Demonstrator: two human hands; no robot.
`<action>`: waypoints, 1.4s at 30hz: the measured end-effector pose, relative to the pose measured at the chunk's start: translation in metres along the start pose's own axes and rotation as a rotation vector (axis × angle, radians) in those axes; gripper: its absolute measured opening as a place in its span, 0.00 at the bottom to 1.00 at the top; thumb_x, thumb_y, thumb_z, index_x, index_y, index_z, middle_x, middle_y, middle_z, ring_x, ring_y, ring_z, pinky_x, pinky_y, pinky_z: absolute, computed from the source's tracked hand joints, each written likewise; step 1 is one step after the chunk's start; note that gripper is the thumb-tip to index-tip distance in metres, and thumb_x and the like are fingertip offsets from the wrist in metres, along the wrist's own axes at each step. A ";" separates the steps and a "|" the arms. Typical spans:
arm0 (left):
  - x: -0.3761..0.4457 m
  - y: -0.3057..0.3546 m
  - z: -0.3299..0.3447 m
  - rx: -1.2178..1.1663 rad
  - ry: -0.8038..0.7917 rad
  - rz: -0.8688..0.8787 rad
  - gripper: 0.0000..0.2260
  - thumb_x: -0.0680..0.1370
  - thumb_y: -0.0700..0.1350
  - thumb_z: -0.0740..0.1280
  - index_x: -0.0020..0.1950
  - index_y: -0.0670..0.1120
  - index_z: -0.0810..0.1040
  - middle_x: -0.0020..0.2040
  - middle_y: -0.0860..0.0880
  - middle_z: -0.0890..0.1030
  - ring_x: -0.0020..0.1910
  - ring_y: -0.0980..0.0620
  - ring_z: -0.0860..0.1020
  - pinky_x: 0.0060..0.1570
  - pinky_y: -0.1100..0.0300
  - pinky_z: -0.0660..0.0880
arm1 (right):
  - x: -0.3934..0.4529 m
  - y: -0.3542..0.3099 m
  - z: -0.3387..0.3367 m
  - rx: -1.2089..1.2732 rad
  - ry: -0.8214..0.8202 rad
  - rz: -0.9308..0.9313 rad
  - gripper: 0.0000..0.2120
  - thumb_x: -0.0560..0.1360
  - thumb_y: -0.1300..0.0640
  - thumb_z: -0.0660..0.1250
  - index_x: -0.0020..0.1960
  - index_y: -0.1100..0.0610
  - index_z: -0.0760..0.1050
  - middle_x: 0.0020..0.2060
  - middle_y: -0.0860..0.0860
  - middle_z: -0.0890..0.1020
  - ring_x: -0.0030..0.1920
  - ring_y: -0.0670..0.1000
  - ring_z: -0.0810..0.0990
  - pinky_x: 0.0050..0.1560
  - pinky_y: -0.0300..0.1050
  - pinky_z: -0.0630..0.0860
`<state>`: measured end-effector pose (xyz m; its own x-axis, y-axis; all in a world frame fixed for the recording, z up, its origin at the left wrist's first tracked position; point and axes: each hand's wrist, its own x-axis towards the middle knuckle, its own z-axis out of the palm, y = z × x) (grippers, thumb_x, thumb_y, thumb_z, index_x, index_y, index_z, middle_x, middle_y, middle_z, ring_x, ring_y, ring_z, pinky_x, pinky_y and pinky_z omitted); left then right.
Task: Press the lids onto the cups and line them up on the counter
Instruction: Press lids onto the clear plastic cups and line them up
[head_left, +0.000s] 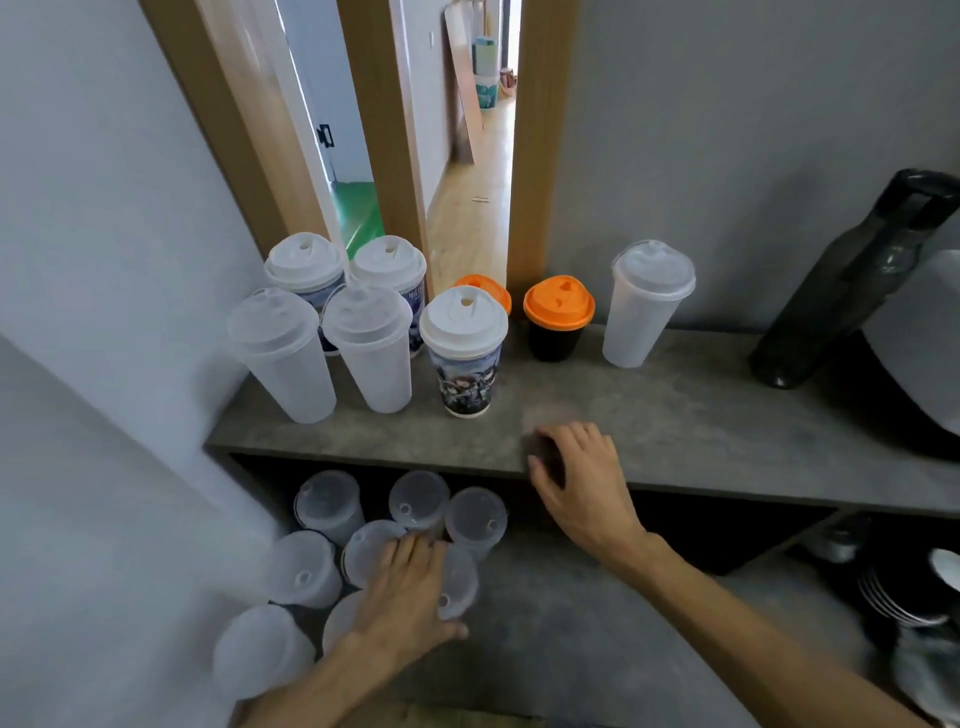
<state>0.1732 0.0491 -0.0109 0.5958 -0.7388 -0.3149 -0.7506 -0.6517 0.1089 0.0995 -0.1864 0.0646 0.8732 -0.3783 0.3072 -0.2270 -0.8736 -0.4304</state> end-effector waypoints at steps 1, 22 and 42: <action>0.001 0.001 0.004 0.013 -0.007 0.005 0.44 0.64 0.70 0.67 0.73 0.46 0.65 0.70 0.48 0.68 0.69 0.46 0.67 0.70 0.52 0.62 | -0.002 0.005 -0.002 -0.021 0.002 -0.023 0.14 0.78 0.51 0.69 0.62 0.55 0.76 0.56 0.50 0.80 0.56 0.52 0.76 0.56 0.49 0.73; 0.050 0.153 -0.243 -0.245 0.606 -0.020 0.32 0.72 0.70 0.64 0.68 0.53 0.63 0.65 0.47 0.70 0.62 0.46 0.72 0.61 0.50 0.71 | 0.003 0.071 -0.109 0.180 -0.199 0.267 0.34 0.76 0.56 0.69 0.78 0.47 0.59 0.72 0.47 0.71 0.72 0.47 0.69 0.74 0.48 0.68; 0.066 0.171 -0.237 -0.125 0.601 0.103 0.15 0.80 0.48 0.63 0.66 0.49 0.72 0.62 0.48 0.68 0.59 0.49 0.72 0.61 0.54 0.73 | 0.028 0.083 -0.063 0.391 -0.073 0.268 0.34 0.66 0.38 0.74 0.68 0.39 0.62 0.63 0.40 0.76 0.63 0.43 0.76 0.67 0.53 0.75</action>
<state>0.1518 -0.1519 0.2109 0.6058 -0.7428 0.2850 -0.7955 -0.5599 0.2316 0.0784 -0.2887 0.0907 0.8371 -0.5400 0.0870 -0.2816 -0.5619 -0.7778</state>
